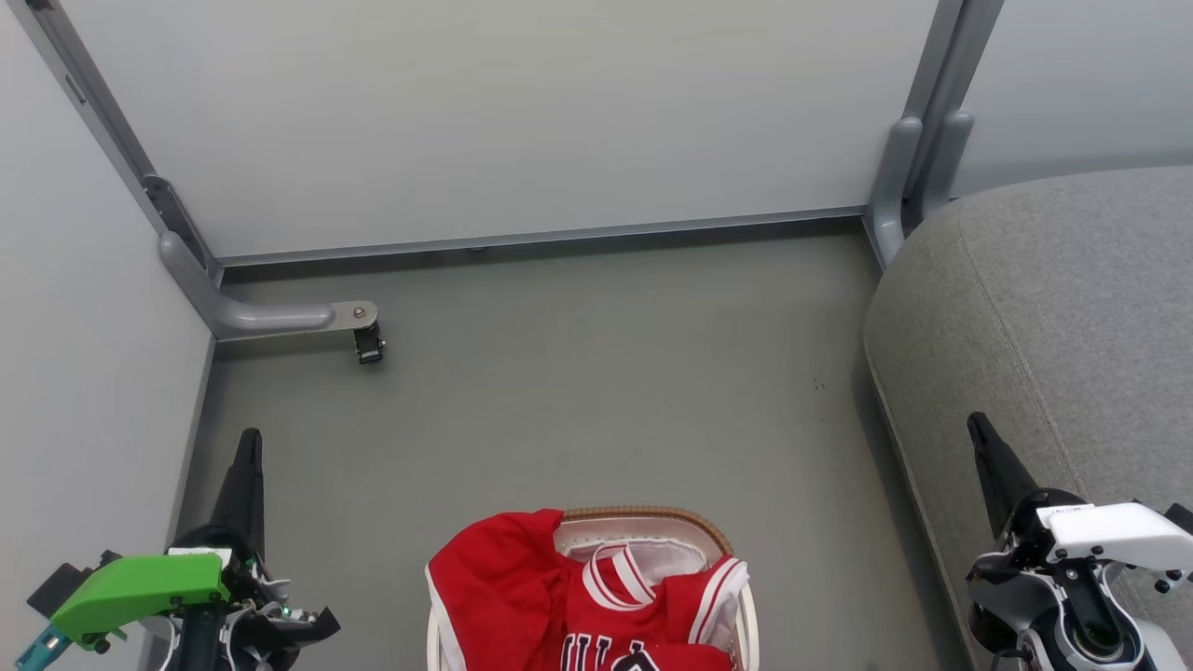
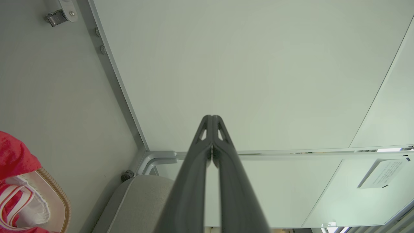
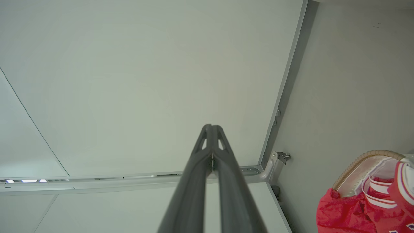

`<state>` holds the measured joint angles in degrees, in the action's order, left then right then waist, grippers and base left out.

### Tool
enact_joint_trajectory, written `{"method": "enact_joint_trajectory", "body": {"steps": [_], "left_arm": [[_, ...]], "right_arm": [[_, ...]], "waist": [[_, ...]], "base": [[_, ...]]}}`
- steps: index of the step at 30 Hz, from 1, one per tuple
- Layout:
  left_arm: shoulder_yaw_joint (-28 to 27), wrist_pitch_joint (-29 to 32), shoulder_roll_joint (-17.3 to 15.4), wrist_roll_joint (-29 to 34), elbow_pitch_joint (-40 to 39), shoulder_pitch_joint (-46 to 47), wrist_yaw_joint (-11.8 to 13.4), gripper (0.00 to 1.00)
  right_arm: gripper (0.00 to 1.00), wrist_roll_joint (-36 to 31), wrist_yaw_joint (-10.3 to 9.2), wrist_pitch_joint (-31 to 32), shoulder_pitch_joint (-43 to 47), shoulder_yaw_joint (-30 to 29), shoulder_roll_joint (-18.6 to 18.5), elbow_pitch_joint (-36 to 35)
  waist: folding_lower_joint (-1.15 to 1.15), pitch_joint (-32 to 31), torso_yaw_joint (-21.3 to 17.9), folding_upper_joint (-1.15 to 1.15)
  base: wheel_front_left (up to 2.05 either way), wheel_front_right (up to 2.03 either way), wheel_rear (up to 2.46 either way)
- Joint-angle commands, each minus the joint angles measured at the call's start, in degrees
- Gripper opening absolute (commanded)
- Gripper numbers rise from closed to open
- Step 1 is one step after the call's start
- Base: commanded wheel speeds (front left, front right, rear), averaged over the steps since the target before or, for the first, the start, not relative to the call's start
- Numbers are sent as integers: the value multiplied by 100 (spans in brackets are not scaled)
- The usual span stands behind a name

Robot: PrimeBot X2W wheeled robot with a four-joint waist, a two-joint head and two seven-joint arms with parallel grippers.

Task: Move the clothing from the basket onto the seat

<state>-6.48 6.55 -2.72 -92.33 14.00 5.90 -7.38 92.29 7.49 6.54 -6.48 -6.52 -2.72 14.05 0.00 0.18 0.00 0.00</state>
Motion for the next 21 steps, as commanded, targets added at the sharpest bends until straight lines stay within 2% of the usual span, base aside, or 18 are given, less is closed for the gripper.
{"method": "enact_joint_trajectory", "body": {"steps": [1,21], "left_arm": [[-10,13,-33,-18,-8,64,-23,0],[-10,13,-33,-18,-8,65,-23,0]], "right_arm": [[0,25,0,14,66,-9,-34,-15],[0,24,0,14,67,-9,-34,-15]], "waist": [[0,0,0,0],[0,0,0,0]], "base": [[0,0,0],[0,0,0]]}}
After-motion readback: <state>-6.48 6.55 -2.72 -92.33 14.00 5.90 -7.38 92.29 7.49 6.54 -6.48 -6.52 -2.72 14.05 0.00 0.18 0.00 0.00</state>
